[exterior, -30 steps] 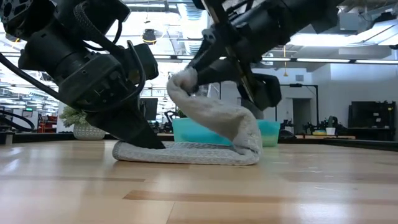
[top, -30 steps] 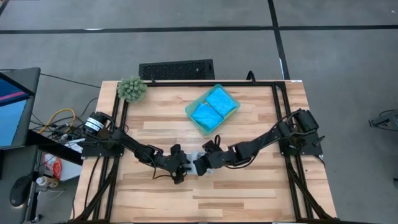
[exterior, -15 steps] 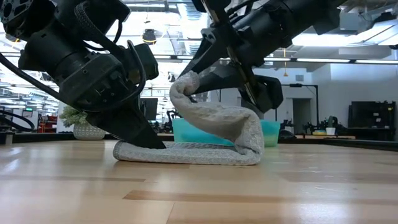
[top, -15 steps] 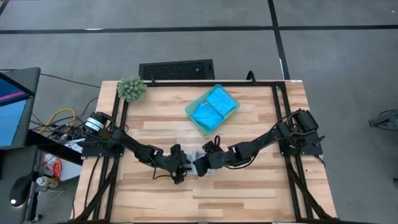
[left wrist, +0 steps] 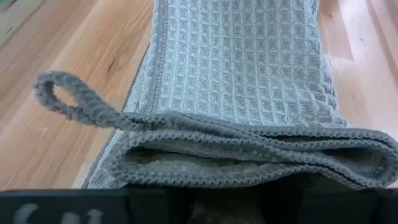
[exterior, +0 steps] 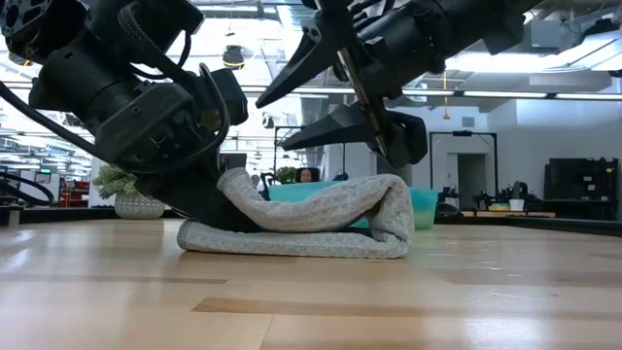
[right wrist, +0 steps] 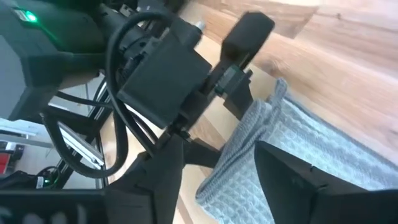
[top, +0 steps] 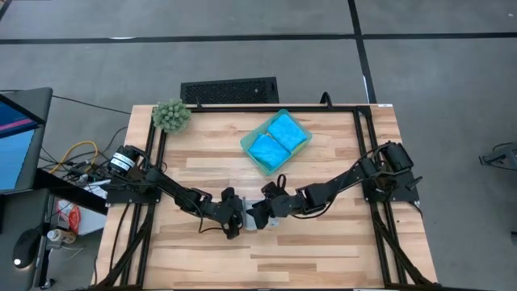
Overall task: Fold microfiber towels
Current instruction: Fold the gray microfiber towel
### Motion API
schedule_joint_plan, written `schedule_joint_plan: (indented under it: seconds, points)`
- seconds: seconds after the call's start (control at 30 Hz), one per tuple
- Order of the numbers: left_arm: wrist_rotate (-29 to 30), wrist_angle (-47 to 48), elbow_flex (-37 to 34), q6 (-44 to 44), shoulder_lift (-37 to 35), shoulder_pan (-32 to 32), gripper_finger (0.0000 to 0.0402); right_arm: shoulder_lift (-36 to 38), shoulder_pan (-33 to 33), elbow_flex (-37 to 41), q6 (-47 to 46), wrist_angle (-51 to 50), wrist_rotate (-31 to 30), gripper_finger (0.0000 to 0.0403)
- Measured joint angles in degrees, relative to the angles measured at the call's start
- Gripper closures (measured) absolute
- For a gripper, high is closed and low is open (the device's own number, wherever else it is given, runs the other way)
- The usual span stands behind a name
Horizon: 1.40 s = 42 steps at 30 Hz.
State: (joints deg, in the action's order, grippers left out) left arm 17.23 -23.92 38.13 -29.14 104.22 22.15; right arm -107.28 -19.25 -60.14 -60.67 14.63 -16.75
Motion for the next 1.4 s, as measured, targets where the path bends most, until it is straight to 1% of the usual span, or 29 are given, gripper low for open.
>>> schedule_joint_plan:
  seconds: [0.1, 0.17, 0.27, 0.33, 0.37, 0.47, 0.57, 0.67, 0.8, 0.87, 1.0, 1.1, 1.27, 1.4]
  points:
    - [-0.21, -0.02, 0.00, -0.61, -0.02, -0.02, 0.0258, 0.32, -0.26, 0.00, 1.23, 0.33, 0.30, 0.0171]
    - [-0.45, -0.04, 0.00, -1.44, -0.02, -0.02, 0.0258, 1.01, -1.41, -0.01, 4.04, 0.00, 1.09, 0.0170]
    - [-1.36, -0.30, 0.02, -1.89, -0.04, -0.02, 0.0258, 1.14, -4.49, -0.04, 11.45, -4.31, 1.68, 0.0171]
    - [-1.52, -0.31, 0.02, -1.95, -0.04, -0.02, 0.0258, 1.19, -6.99, 0.11, 18.06, -7.26, 1.64, 0.0172]
    - [-1.52, -0.31, 0.02, -1.98, -0.04, -0.02, 0.0258, 0.91, -8.15, 0.07, 20.98, -7.30, 1.00, 0.0172]
    - [-1.42, -0.69, 0.02, -2.16, -0.04, -0.02, 0.0258, 0.35, -11.02, 0.09, 27.82, -5.86, -5.32, 0.0173]
    - [-0.38, -1.27, 0.02, -3.22, -0.04, 0.00, 0.0258, 0.50, -11.52, -0.09, 31.39, -4.34, -10.85, 0.0173]
    - [0.81, -1.79, 0.01, -3.99, 0.00, 0.04, 0.0258, 0.46, -11.37, 0.00, 34.32, -4.37, -11.82, 0.0173]
    - [2.89, -3.16, -0.02, -4.21, 0.04, 0.00, 0.0258, -0.87, -10.71, -0.03, 35.71, -3.28, -11.53, 0.0173]
    - [2.93, -3.36, -0.02, -4.00, 0.04, -0.02, 0.0258, -0.98, -10.49, 0.10, 35.81, -3.57, -11.66, 0.0173]
    - [-0.92, -3.47, -0.04, -3.74, -0.67, -0.02, 0.0258, -0.76, -10.13, -0.47, 35.80, -4.25, -11.96, 0.0173]
    - [-1.76, -2.12, -0.01, -3.97, -2.13, 0.02, 0.0258, -0.79, -10.23, -0.90, 35.81, -4.01, -11.87, 0.0173]
    - [1.19, 3.52, -0.02, -4.98, -4.81, -0.02, 0.0258, -0.79, -10.23, -0.90, 35.80, -5.29, -11.87, 0.0173]
    - [2.46, 4.95, -0.02, -5.01, -6.23, -0.02, 0.0258, -0.79, -10.03, -0.90, 35.80, -5.31, -11.97, 0.0173]
